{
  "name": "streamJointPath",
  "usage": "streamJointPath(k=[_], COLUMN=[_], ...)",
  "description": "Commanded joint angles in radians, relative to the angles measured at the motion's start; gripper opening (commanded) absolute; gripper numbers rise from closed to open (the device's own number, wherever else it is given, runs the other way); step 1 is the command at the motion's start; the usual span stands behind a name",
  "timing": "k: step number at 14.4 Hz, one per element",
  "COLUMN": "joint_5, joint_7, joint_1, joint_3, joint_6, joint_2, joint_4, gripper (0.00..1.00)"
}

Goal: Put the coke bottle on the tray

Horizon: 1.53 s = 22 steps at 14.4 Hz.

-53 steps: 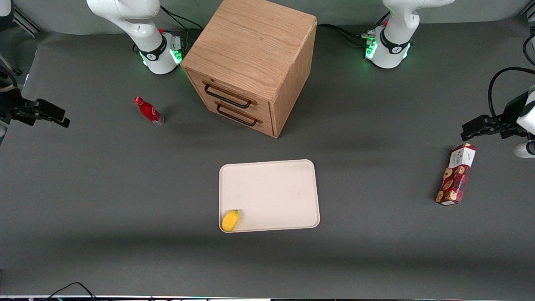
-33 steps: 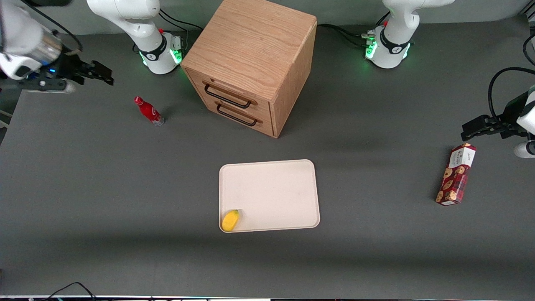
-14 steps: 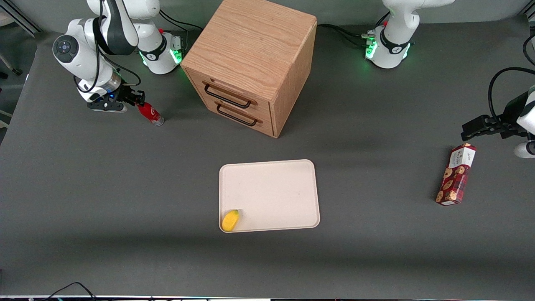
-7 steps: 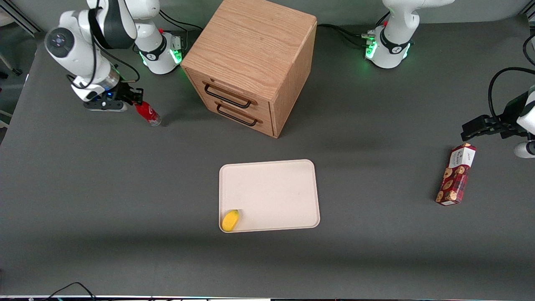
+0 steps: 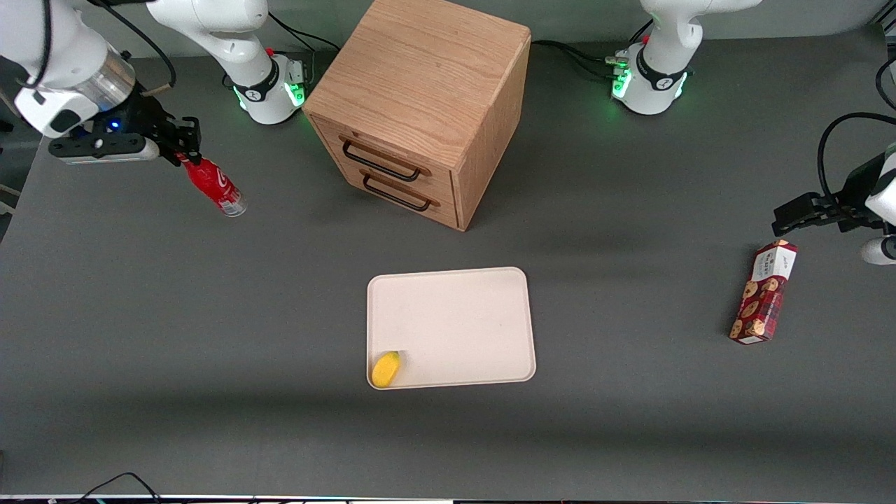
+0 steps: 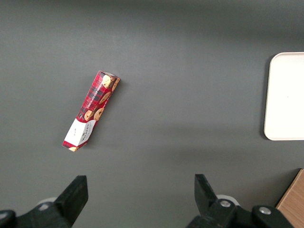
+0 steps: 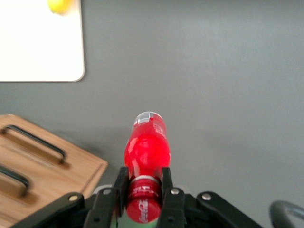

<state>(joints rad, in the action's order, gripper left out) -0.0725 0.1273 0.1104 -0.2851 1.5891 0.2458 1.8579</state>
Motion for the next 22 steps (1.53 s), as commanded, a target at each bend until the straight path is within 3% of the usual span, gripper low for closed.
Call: streamJointPath(k=[1, 5, 10, 13, 14, 17, 18, 20, 22], joint_5=[0.008, 0.025, 0.265, 0.405, 0.440, 0.467, 0.471, 0.476, 0.514], joint_7=[0.176, 0.527, 0.861, 0.983, 0.998, 1.000, 1.002, 1.009, 1.005], joint_1=[0.005, -0.020, -0.052, -0.084, -0.086, -0.086, -0.086, -0.086, -0.084], joint_3=[-0.101, -0.256, -0.414, -0.430, -0.430, -0.430, -0.428, -0.427, -0.431], joint_6=[-0.178, -0.094, 0.164, 0.282, 0.323, 0.353, 0.353, 0.353, 0.339], joint_2=[-0.330, -0.521, -0.785, -0.879, -0.896, -0.918, -0.921, -0.924, -0.898], joint_4=[-0.443, -0.485, -0.477, -0.436, -0.413, -0.401, -0.399, -0.402, -0.416], gripper=[0.00, 0.00, 0.00, 0.00, 0.00, 0.01, 0.14, 0.97, 1.00])
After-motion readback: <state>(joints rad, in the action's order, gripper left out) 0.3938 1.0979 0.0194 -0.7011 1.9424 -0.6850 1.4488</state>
